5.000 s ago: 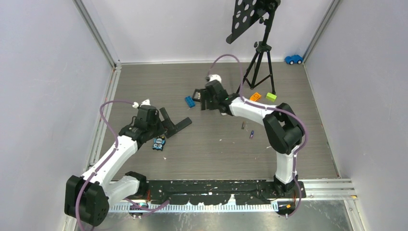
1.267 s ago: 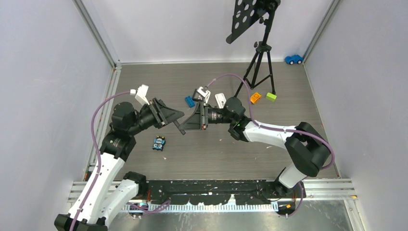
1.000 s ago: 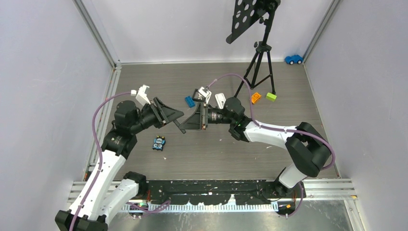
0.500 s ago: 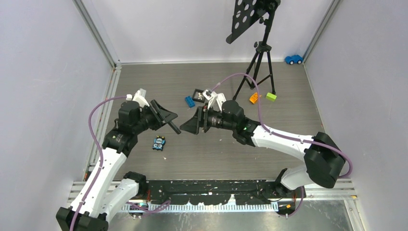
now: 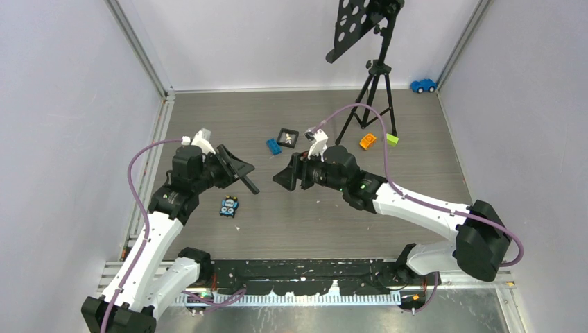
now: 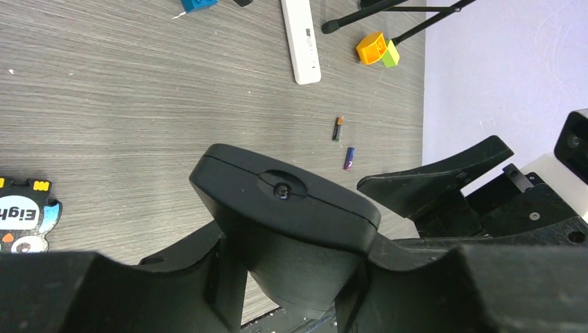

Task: Load the batteries into the remote control

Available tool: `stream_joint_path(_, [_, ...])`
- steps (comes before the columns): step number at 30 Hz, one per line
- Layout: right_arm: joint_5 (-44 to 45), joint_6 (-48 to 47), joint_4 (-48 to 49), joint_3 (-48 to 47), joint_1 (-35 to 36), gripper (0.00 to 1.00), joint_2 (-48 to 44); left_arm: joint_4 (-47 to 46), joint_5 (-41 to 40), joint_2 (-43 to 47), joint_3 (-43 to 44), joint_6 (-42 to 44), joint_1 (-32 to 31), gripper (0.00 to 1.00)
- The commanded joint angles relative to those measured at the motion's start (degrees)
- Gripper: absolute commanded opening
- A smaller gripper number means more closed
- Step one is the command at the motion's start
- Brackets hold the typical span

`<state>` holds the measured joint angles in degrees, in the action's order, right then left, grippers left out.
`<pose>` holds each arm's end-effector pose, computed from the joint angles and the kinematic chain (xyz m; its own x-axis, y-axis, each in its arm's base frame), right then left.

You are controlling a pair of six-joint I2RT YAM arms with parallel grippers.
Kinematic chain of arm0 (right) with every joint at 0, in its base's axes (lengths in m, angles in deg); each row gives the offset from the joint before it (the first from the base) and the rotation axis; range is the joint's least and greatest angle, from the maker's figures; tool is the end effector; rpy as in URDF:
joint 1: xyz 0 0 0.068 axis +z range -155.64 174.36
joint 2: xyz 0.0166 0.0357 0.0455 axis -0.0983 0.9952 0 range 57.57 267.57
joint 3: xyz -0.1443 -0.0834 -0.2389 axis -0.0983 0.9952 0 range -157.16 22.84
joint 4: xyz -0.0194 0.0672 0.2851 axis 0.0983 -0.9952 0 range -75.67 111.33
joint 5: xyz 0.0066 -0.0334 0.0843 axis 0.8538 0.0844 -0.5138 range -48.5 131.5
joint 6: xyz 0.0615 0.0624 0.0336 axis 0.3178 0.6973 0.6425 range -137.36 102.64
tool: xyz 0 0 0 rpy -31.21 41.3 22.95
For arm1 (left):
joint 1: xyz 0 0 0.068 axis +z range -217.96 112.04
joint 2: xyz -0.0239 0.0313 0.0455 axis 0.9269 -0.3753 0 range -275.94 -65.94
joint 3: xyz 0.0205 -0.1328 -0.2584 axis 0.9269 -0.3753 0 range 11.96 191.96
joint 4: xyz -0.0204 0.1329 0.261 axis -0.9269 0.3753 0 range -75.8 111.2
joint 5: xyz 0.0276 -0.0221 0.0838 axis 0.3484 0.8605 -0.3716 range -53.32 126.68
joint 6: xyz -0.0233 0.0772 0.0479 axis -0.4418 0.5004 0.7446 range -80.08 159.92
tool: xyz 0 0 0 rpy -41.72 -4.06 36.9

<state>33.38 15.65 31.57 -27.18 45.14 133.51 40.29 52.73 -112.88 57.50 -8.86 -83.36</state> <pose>0.2313 0.3022 0.2774 -0.6080 0.1081 -0.7865 -0.6222 0.5506 0.5566 0.2301 -0.0876 0.3018 -0.6631 -0.5670 -0.4887 -0.0106 0.6599 -0.7513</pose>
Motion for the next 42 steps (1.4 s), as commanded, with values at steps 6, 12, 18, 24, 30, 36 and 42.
stream_joint_path(6, [6.0,-1.8,-2.11,-2.17,0.01,0.69,-2.14,-0.78,-0.8,-0.07,1.22,1.22,0.24,0.0])
stream_joint_path(12, [4.85,-0.84,-1.49,-2.29,0.02,0.67,-1.53,-0.85,-0.72,-0.17,1.17,1.18,0.28,0.0])
stream_joint_path(18, [2.03,0.69,3.23,-1.05,0.29,0.66,-0.96,-1.04,0.06,-0.34,1.04,0.89,0.24,0.0])
stream_joint_path(24, [4.23,-4.66,5.03,-1.41,3.84,0.65,0.62,-0.5,0.77,-0.63,0.95,-0.1,0.28,0.0])
stream_joint_path(30, [5.78,-11.08,6.13,-3.13,8.3,0.67,2.81,1.38,0.48,-1.92,1.07,-2.25,0.28,0.0])
stream_joint_path(36, [8.82,-13.85,7.64,-5.29,12.75,0.67,5.5,1.26,0.2,-3.09,-0.18,-3.96,0.28,0.0])
stream_joint_path(42, [12.85,-15.24,5.34,-10.21,15.06,0.55,11.25,0.42,1.21,-3.34,-0.88,-5.07,0.28,0.0])
